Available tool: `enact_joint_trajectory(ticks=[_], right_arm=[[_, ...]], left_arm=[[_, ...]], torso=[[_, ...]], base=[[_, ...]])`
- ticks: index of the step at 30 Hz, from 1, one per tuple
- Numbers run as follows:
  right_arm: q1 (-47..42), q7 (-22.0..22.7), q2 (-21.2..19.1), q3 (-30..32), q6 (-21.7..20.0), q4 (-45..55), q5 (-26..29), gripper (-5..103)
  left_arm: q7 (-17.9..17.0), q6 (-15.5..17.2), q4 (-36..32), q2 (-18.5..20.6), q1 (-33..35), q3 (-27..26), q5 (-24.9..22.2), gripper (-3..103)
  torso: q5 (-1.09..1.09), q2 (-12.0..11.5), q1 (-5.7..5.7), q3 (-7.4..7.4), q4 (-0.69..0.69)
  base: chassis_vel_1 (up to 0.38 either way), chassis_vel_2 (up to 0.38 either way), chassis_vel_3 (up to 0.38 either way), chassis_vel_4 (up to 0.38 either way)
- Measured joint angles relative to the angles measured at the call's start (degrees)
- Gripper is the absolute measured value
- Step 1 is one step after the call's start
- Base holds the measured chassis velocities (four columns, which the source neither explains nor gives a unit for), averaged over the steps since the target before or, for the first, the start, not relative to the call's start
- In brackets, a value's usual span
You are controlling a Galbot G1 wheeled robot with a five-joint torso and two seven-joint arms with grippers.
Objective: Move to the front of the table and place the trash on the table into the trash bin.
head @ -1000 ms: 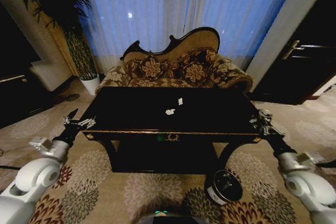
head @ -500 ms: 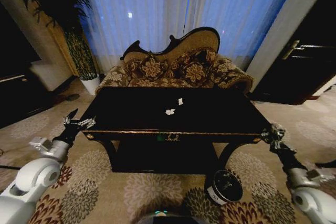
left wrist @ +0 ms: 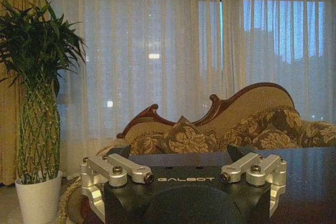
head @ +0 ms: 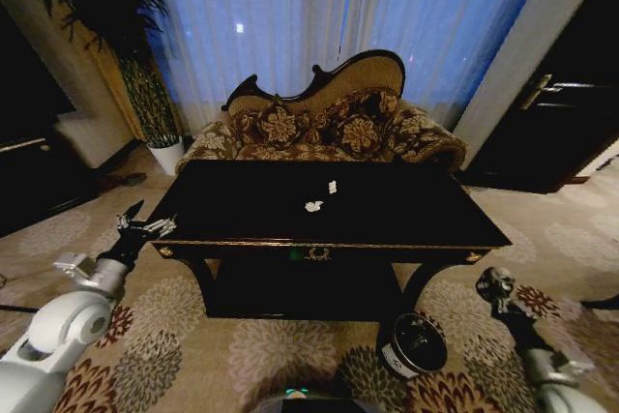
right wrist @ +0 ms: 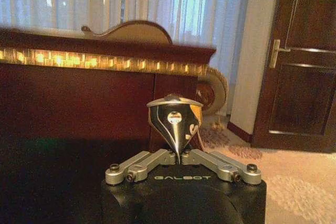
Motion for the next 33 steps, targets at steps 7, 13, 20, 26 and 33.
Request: enact_joint_trajectory(ticks=[7,13,20,26,33], right_arm=[[5.3,-0.4,1.2,-4.2,1.9,-8.1,-4.6,0],[9.5,-1.0,1.9,-7.0,3.0,-16.1,-7.7,0],[12.9,-1.8,2.0,-9.0,3.9,-23.7,-10.1,0],[15.9,-2.2,2.3,-10.9,4.5,-28.7,-12.3,0],[17.9,-2.2,3.5,-12.2,3.5,-30.2,-13.9,0]], left_arm=[[0.0,0.0,0.0,0.0,0.0,0.0,0.0,100],[0.0,0.0,0.0,0.0,0.0,0.0,0.0,100],[0.0,0.0,0.0,0.0,0.0,0.0,0.0,100],[0.0,0.0,0.0,0.0,0.0,0.0,0.0,100],[0.0,0.0,0.0,0.0,0.0,0.0,0.0,100]], torso=[[0.0,0.0,0.01,0.0,0.0],[0.0,0.0,0.0,0.0,0.0],[0.0,0.0,0.0,0.0,0.0],[0.0,0.0,0.01,0.0,0.0],[-0.01,0.0,0.0,0.0,0.0]], base=[[0.0,0.0,0.0,0.0],[0.0,0.0,0.0,0.0],[0.0,0.0,0.0,0.0],[0.0,0.0,0.0,0.0],[0.0,0.0,0.0,0.0]])
